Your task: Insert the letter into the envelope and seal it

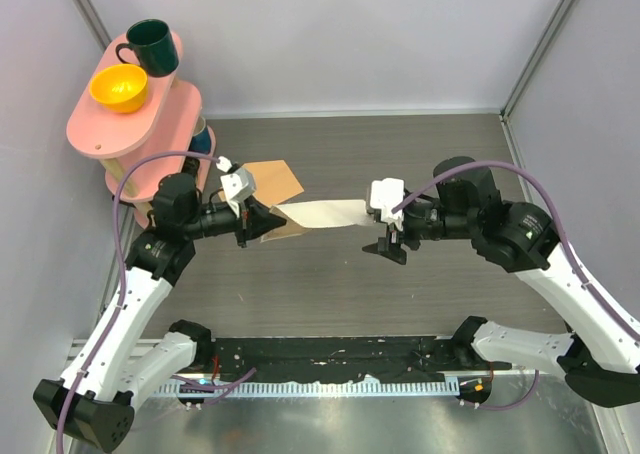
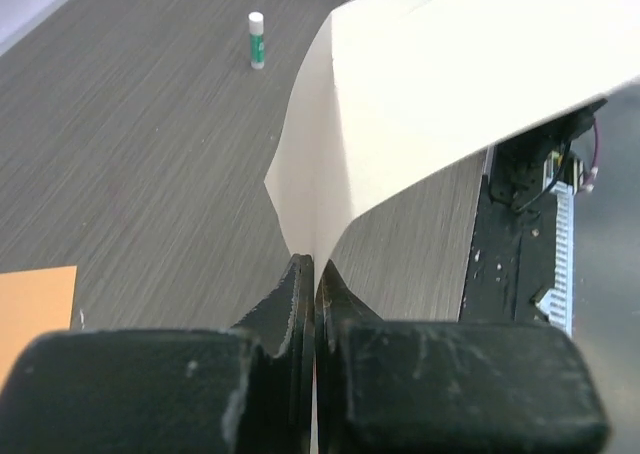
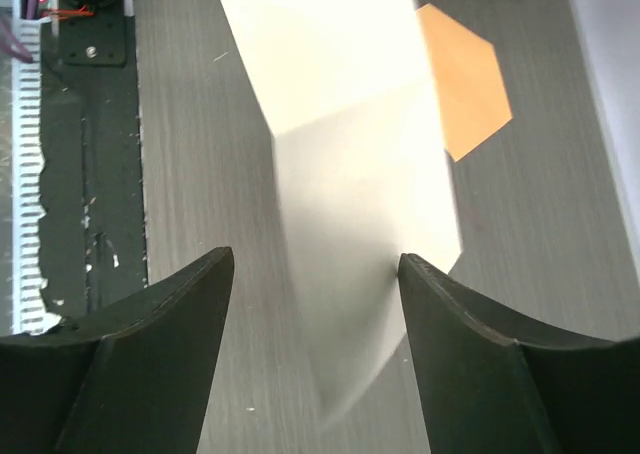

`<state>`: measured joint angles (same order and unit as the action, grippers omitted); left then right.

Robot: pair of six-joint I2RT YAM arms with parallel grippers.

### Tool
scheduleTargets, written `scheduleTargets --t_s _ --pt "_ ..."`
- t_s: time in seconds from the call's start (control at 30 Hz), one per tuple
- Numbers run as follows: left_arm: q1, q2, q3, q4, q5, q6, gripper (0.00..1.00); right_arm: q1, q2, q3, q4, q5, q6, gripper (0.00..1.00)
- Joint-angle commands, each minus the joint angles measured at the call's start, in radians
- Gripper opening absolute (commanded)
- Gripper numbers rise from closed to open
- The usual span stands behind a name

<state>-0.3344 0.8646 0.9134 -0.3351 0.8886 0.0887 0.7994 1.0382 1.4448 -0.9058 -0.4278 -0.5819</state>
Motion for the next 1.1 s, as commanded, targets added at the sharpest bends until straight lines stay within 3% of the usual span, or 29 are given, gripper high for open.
scheduleTargets --t_s 0.0,0.2,0.37,0.5,0.63,0.77,0.9,1.07 --pt "-0.002 0.005 0.028 0.104 0.001 -0.084 0.00 0.014 -0.052 -0.075 -0.019 -0.067 0.086 0.74" --pt "-0.003 0.022 0.061 0.088 0.038 -0.083 0.00 0.017 -0.087 -0.176 -0.048 -0.120 0.183 0.77" --pt "-0.003 0.039 0.099 -0.011 0.108 0.011 0.00 0.017 -0.121 -0.210 -0.076 -0.131 0.255 0.79" --pt "-0.003 0.034 0.123 -0.157 0.135 0.143 0.00 0.001 -0.124 -0.107 -0.138 -0.034 0.240 0.79" --pt "-0.002 0.030 0.146 -0.264 0.121 0.302 0.00 -0.034 -0.132 -0.003 -0.281 -0.049 0.243 0.79" --pt "-0.014 0.043 0.170 -0.387 0.078 0.547 0.00 -0.051 -0.176 0.070 -0.399 0.016 0.214 0.79" --pt "-0.015 0.070 0.197 -0.469 0.052 0.641 0.00 -0.063 -0.191 0.130 -0.482 0.041 0.197 0.81" --pt "-0.049 0.093 0.220 -0.472 0.073 0.641 0.00 -0.065 -0.176 0.102 -0.331 0.081 0.234 0.82"
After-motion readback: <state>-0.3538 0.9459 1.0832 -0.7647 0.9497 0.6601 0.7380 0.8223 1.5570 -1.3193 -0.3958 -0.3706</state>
